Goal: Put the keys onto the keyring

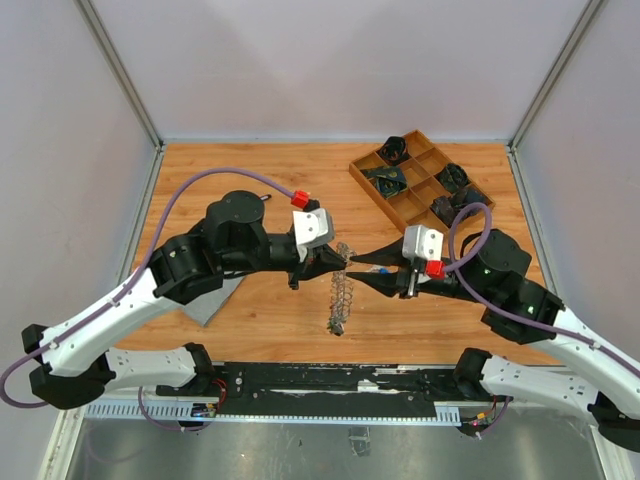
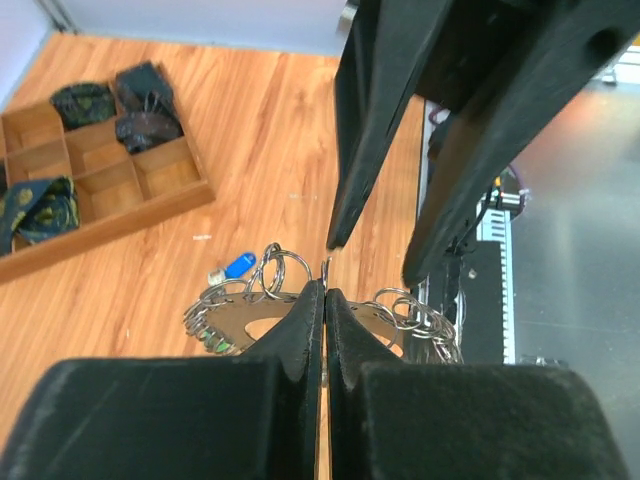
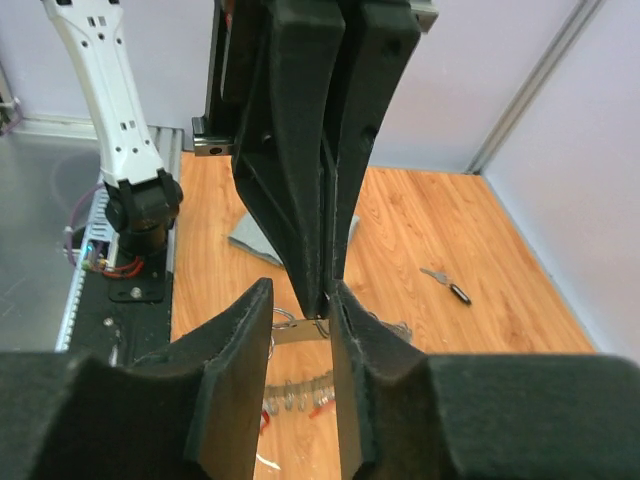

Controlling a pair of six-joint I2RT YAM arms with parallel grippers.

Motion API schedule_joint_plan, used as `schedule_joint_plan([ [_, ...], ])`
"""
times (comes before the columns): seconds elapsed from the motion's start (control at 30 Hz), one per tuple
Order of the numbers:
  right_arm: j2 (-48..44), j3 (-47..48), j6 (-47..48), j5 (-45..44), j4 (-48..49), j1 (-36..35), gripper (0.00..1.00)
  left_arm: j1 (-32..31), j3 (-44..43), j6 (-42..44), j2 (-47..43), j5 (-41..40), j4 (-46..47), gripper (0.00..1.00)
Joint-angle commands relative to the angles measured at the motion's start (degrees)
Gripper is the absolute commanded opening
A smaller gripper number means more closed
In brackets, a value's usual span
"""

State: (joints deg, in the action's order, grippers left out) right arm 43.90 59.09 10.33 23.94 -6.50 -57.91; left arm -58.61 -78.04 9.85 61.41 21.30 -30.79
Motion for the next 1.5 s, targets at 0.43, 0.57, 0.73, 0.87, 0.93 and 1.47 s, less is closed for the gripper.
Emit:
schedule_joint_plan([
  [0.43, 9.6, 12.3, -13.6, -32.9, -36.0, 7.0, 0.32, -0.1, 5.2, -2.0, -1.0, -7.7, 3.7, 0.0],
  [0.57, 13.2, 7.0, -25.3, -23.2, -34.9, 19.8, 0.32, -0.1, 5.7, -4.3, -0.9, -8.2, 4.1, 0.01],
  [0.73, 17.9, -2.0, -36.5, -19.8, -28.4, 25.8, 0.39, -0.1, 7.7, -6.7, -1.2, -8.6, 6.1, 0.01],
  [0.87, 21.3, -10.1, -44.1, -18.0, -18.5, 28.6, 0.38, -0.1, 10.0, -6.9, -2.4, -9.8, 8.3, 0.0],
  [0.93, 23.6, -12.3, -46.4, -17.6, -15.1, 29.8, 0.37, -0.1, 10.7, -6.8, -3.0, -11.0, 8.8, 0.0],
  [1.47, 38.4, -12.8, -51.0, -19.4, -5.8, 33.8, 0.34, -0.1, 11.8, -4.3, -3.4, -12.8, 7.7, 0.0],
])
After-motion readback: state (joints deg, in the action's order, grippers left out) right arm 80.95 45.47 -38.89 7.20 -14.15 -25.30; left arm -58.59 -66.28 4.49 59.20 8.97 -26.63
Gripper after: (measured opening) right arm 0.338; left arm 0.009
